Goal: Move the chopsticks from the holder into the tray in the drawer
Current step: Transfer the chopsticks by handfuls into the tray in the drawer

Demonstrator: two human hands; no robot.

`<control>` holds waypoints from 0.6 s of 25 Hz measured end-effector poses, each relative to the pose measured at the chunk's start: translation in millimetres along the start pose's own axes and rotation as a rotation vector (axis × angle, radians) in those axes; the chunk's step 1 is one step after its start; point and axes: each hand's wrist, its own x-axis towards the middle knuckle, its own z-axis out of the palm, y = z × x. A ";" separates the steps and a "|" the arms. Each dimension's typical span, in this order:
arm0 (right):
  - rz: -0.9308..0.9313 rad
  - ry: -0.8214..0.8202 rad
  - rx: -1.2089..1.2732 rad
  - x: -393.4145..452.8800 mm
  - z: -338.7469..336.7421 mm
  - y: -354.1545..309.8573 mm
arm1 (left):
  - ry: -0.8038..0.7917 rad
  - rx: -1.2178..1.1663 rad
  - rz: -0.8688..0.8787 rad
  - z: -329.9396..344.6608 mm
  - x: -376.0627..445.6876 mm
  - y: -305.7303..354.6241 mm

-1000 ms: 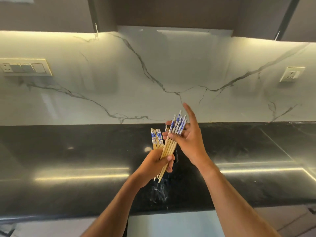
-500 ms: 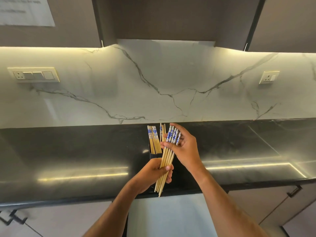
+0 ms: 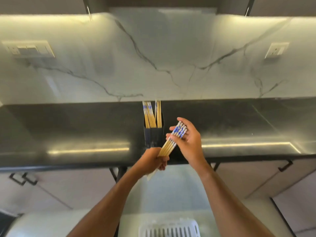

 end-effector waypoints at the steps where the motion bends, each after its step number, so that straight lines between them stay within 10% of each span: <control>1: -0.012 0.028 -0.119 -14.4 -13.9 9.4 | 0.023 0.097 -0.024 12.0 -4.7 -8.8; 4: -0.283 -0.062 -0.706 -65.5 -51.0 43.2 | 0.007 0.389 -0.075 51.4 -31.9 -46.5; 8: -0.246 -0.670 -1.179 -139.6 -53.8 88.2 | -0.071 0.654 -0.066 110.4 -69.5 -85.1; 15: 0.013 -0.821 -1.264 -203.5 -61.3 147.0 | -0.110 0.824 -0.016 172.7 -108.3 -135.6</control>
